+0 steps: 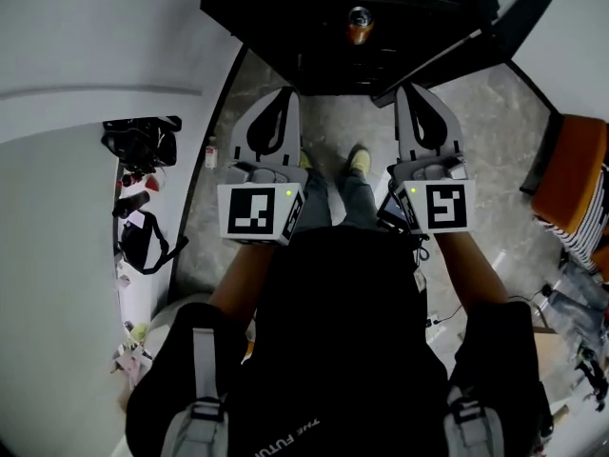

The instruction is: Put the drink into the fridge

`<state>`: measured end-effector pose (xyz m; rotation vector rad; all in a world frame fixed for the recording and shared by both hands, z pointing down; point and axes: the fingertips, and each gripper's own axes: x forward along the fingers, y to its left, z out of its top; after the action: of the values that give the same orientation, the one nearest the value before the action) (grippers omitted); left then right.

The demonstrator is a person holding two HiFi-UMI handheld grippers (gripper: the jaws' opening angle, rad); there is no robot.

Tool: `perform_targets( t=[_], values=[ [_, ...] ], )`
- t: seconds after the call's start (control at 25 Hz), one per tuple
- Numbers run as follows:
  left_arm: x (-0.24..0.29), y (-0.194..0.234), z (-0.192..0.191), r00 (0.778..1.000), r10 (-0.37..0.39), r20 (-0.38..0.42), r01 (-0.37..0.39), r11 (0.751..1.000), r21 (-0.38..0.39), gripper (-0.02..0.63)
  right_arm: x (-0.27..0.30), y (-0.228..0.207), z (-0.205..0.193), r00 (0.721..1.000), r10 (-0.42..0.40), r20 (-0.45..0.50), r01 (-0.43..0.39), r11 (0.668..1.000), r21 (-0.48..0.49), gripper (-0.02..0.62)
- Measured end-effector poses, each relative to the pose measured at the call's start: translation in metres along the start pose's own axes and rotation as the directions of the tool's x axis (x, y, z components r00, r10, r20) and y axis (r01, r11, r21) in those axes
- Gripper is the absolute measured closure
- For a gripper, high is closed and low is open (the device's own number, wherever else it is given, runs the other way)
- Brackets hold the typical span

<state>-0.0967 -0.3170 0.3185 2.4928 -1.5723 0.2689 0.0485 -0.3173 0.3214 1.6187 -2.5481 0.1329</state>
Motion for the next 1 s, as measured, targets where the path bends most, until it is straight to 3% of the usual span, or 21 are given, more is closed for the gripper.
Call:
perform_targets(
  t=[0.32, 0.44, 0.8, 1.0],
  values=[
    [-0.015, -0.032, 0.021, 1.000, 0.008, 0.024, -0.009, 0.999, 0.041, 0.592, -0.030, -0.017, 0.012, 0.998, 0.069, -0.011, -0.069, 0.997, 0.020, 0.583],
    [-0.021, -0.039, 0.025, 0.999, 0.023, 0.030, -0.024, 0.999, 0.048, 0.592, -0.039, -0.022, 0.023, 0.994, 0.104, 0.027, -0.105, 0.994, 0.029, 0.583],
    [-0.033, -0.039, 0.026, 0.997, 0.067, 0.025, -0.068, 0.996, 0.053, 0.592, -0.044, -0.015, 0.022, 0.978, 0.206, 0.009, -0.207, 0.976, 0.062, 0.582],
    [-0.031, -0.032, 0.028, 0.998, 0.063, 0.022, -0.064, 0.996, 0.054, 0.592, -0.039, -0.013, 0.021, 0.978, 0.210, -0.008, -0.209, 0.976, 0.053, 0.581]
  ],
)
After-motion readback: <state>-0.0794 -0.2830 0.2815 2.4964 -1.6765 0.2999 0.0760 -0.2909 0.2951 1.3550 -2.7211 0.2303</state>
